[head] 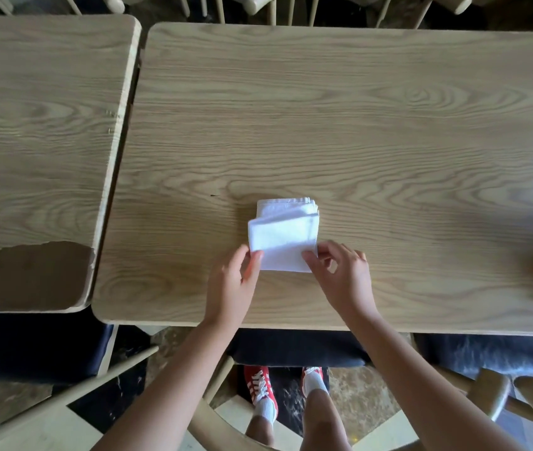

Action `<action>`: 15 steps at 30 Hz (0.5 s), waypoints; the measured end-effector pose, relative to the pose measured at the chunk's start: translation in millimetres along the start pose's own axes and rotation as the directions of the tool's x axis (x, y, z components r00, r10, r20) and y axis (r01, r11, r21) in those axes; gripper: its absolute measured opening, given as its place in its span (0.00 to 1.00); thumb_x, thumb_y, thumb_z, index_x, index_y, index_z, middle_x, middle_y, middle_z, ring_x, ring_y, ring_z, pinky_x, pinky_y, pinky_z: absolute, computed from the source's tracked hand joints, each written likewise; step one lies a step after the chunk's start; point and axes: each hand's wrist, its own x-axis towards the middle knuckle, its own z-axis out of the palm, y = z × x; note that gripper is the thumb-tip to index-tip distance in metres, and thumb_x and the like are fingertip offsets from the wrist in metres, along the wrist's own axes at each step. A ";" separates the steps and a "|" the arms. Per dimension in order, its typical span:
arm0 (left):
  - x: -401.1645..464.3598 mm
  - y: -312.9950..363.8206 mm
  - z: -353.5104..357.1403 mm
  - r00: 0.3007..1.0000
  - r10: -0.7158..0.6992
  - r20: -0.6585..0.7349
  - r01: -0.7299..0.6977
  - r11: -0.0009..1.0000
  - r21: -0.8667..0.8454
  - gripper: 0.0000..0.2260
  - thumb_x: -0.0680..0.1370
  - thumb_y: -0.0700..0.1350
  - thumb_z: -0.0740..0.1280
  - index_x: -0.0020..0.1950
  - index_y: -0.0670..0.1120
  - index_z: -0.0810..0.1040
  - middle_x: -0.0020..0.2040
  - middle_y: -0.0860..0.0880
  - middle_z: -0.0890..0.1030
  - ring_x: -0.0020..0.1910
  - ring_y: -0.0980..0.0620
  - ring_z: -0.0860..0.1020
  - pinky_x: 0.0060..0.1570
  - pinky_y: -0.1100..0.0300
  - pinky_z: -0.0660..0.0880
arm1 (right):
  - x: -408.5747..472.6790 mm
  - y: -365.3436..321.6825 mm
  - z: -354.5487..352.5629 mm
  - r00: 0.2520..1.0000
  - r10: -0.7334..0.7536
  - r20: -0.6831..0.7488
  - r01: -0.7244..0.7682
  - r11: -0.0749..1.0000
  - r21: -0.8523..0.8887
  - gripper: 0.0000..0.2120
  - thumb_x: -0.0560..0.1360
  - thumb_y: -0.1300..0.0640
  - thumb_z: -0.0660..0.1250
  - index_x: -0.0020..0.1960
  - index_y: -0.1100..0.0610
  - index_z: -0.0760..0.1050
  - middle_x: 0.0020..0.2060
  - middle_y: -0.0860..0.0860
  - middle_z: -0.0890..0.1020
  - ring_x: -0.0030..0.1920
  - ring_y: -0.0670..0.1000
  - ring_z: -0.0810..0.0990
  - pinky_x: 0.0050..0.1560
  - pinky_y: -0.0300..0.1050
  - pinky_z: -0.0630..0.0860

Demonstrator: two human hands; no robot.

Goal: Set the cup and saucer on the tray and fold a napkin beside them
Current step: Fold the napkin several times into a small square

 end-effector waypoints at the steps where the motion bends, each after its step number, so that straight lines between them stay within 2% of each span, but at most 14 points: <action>1: 2.6 1.3 4.4 1.000 -0.020 -0.017 0.020 1.000 0.002 0.17 0.77 0.52 0.57 0.39 0.40 0.74 0.27 0.50 0.71 0.25 0.49 0.68 0.27 0.63 0.61 | 1.4 -0.5 1.9 1.000 0.013 -0.029 -0.013 1.000 -0.001 0.19 0.68 0.40 0.58 0.36 0.55 0.75 0.28 0.45 0.75 0.32 0.49 0.73 0.43 0.41 0.58; 3: 9.5 3.6 12.1 0.998 -0.010 -0.062 0.012 1.000 0.024 0.15 0.78 0.50 0.58 0.39 0.40 0.73 0.25 0.50 0.67 0.24 0.48 0.65 0.26 0.61 0.59 | 2.6 -0.4 5.2 0.996 -0.003 -0.084 -0.001 0.999 -0.041 0.18 0.70 0.42 0.58 0.35 0.56 0.73 0.26 0.44 0.72 0.32 0.50 0.72 0.42 0.41 0.57; 6: 18.6 3.1 19.9 0.995 -0.004 -0.096 0.010 0.998 0.063 0.12 0.78 0.47 0.59 0.43 0.40 0.75 0.26 0.47 0.72 0.25 0.48 0.67 0.27 0.58 0.64 | 2.7 -0.1 10.3 0.990 -0.022 -0.137 0.008 0.995 -0.102 0.16 0.71 0.45 0.60 0.35 0.56 0.72 0.25 0.39 0.67 0.32 0.49 0.70 0.40 0.42 0.57; 10: 20.7 0.6 25.1 0.990 0.044 -0.135 -0.025 0.990 0.141 0.10 0.77 0.42 0.61 0.48 0.37 0.78 0.26 0.45 0.75 0.24 0.50 0.67 0.29 0.58 0.65 | 4.6 -0.5 16.1 0.980 -0.003 -0.197 -0.030 0.986 -0.165 0.16 0.72 0.44 0.59 0.35 0.56 0.73 0.27 0.44 0.75 0.32 0.52 0.74 0.40 0.41 0.54; 13: 22.9 1.9 27.4 0.994 0.027 -0.107 0.000 0.970 0.244 0.15 0.76 0.45 0.60 0.56 0.38 0.77 0.30 0.44 0.80 0.27 0.44 0.76 0.30 0.56 0.70 | 7.0 -4.4 17.5 0.968 0.098 -0.232 -0.133 0.981 -0.140 0.16 0.70 0.42 0.59 0.43 0.54 0.74 0.30 0.46 0.77 0.36 0.52 0.77 0.41 0.42 0.55; 15: 25.1 6.9 28.3 0.995 -0.020 -0.103 0.051 0.952 0.302 0.19 0.76 0.48 0.59 0.65 0.41 0.71 0.40 0.43 0.81 0.36 0.42 0.79 0.36 0.54 0.74 | 9.7 -9.0 16.6 0.955 0.118 -0.272 -0.174 0.966 -0.193 0.20 0.69 0.43 0.60 0.55 0.54 0.72 0.37 0.48 0.77 0.43 0.53 0.76 0.44 0.43 0.58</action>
